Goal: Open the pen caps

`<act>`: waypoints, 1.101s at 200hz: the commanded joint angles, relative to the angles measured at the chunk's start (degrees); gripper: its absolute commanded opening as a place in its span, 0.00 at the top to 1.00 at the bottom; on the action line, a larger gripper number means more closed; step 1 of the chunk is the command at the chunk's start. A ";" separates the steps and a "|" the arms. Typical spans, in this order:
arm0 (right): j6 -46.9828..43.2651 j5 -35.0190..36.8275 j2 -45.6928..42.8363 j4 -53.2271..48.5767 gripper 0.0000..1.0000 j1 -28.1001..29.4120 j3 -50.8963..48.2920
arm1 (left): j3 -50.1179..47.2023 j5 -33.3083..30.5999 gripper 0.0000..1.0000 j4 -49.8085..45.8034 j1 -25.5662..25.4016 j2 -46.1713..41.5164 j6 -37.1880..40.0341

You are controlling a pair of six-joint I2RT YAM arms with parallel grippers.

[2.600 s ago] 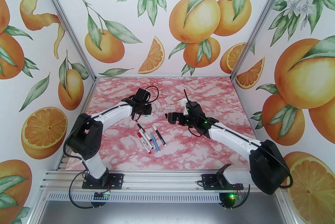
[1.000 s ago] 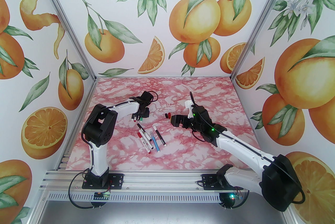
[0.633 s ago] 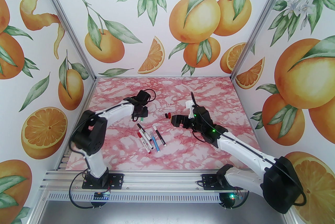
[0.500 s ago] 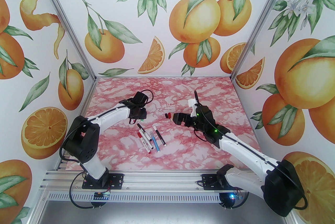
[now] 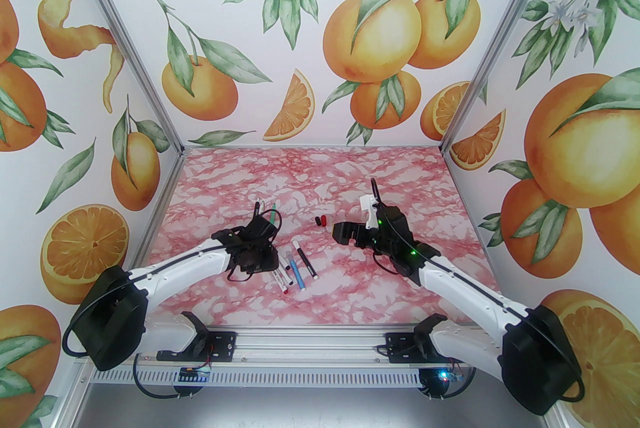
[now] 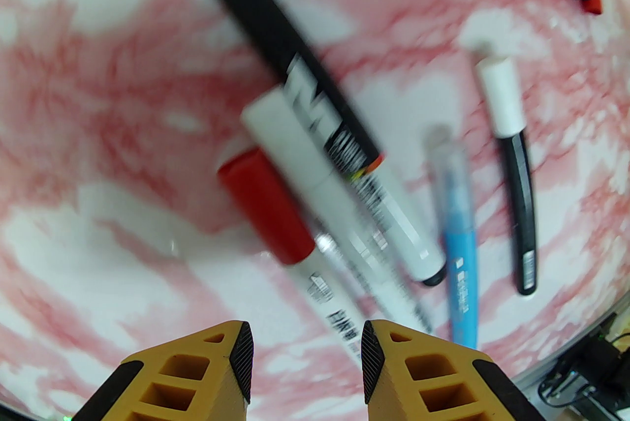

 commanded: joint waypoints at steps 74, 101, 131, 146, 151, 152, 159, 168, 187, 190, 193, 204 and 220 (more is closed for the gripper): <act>1.63 -3.52 -1.22 3.63 0.00 0.09 -2.16 | -2.24 6.98 0.58 7.33 -0.14 1.69 -4.12; 1.67 -3.31 -1.36 3.44 0.00 0.13 -2.17 | -2.47 7.66 0.63 7.81 -0.10 3.20 -3.87; 1.70 -3.50 -0.84 3.45 0.00 0.19 -1.99 | -2.26 6.34 0.65 6.32 -0.20 3.84 -3.05; 1.72 -3.59 -0.66 3.36 0.00 0.18 -1.82 | -2.48 5.84 0.65 5.97 -0.27 3.96 -2.97; 1.70 -3.59 -0.66 3.40 0.00 0.21 -1.73 | -2.67 5.80 0.65 5.90 -0.26 3.96 -3.06; 1.70 -3.59 -0.66 3.38 0.00 0.17 -1.73 | -2.70 5.80 0.65 5.89 -0.22 4.00 -3.05; 1.71 -3.63 -0.57 3.36 0.00 0.18 -1.64 | -2.87 5.75 0.65 5.96 -0.28 4.11 -3.05; 1.74 -3.67 -0.51 3.40 0.00 0.19 -1.55 | -2.91 5.43 0.65 5.74 -0.22 4.30 -2.92; 1.71 -3.98 -0.15 3.36 0.00 0.14 -1.33 | -2.28 3.53 0.67 3.66 -0.28 4.98 -1.64; 1.70 -3.98 -0.13 3.36 0.00 0.20 -1.37 | -2.11 3.18 0.67 3.22 -0.34 5.08 -1.40; 1.72 -4.10 -0.06 3.36 0.00 0.17 -1.37 | -2.05 2.86 0.68 2.83 -0.33 5.17 -1.17; 1.69 -4.11 0.12 3.57 0.00 0.19 -1.38 | -1.76 1.80 0.68 1.62 -0.37 5.37 -0.37; 1.68 -4.15 0.26 3.53 0.00 0.22 -1.42 | -1.29 0.18 0.69 -0.43 -0.36 5.28 0.35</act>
